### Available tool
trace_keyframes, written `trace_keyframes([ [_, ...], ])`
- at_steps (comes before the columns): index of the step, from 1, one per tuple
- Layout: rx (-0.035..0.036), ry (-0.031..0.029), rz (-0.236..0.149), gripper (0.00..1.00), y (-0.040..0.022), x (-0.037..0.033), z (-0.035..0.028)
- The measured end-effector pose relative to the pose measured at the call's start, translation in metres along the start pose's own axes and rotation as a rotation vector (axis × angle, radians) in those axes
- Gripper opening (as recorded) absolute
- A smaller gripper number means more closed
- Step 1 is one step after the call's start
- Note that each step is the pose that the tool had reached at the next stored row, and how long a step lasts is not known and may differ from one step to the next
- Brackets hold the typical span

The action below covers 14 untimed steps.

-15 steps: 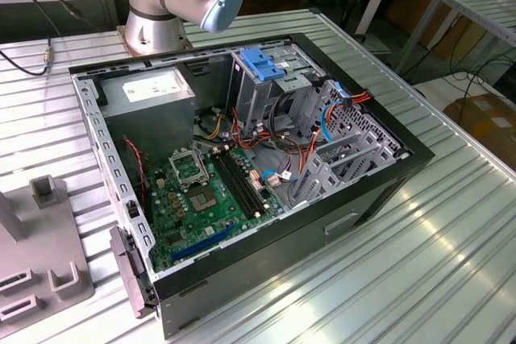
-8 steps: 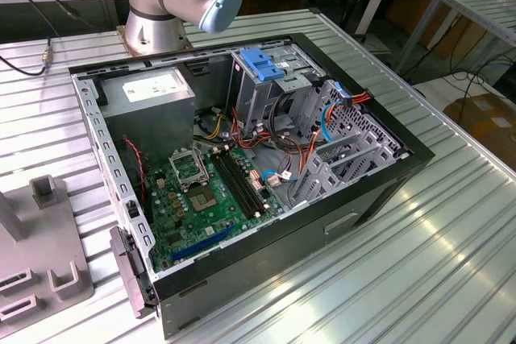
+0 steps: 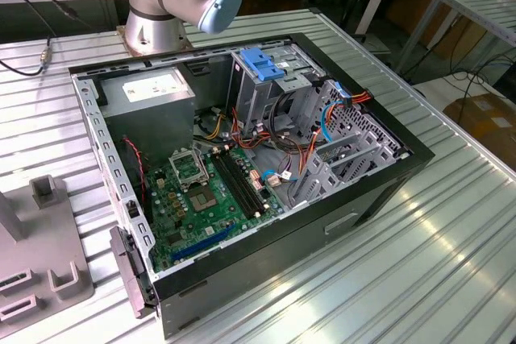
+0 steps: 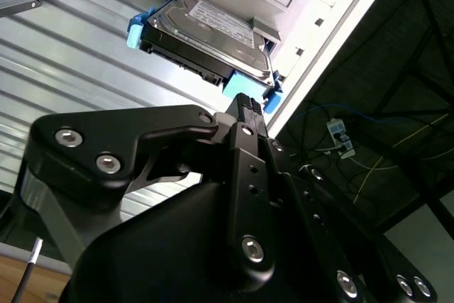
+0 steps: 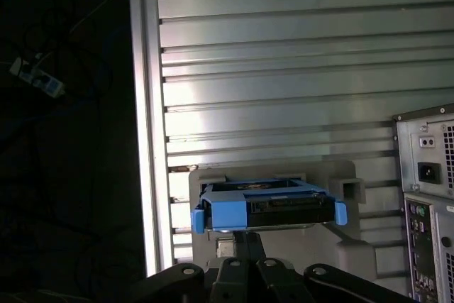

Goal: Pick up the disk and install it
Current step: 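Pick up the disk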

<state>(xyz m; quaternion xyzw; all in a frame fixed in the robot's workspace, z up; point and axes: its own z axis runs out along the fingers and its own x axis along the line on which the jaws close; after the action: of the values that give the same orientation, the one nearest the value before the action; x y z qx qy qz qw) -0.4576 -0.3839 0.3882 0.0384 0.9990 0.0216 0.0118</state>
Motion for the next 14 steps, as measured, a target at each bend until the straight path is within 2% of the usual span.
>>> trace_keyframes([
  [11,0.0,0.0,-0.002,0.1,0.0,0.0001,0.0],
  [14,-0.0009,0.0018,-0.04,0.1,0.0,0.0002,0.0],
])
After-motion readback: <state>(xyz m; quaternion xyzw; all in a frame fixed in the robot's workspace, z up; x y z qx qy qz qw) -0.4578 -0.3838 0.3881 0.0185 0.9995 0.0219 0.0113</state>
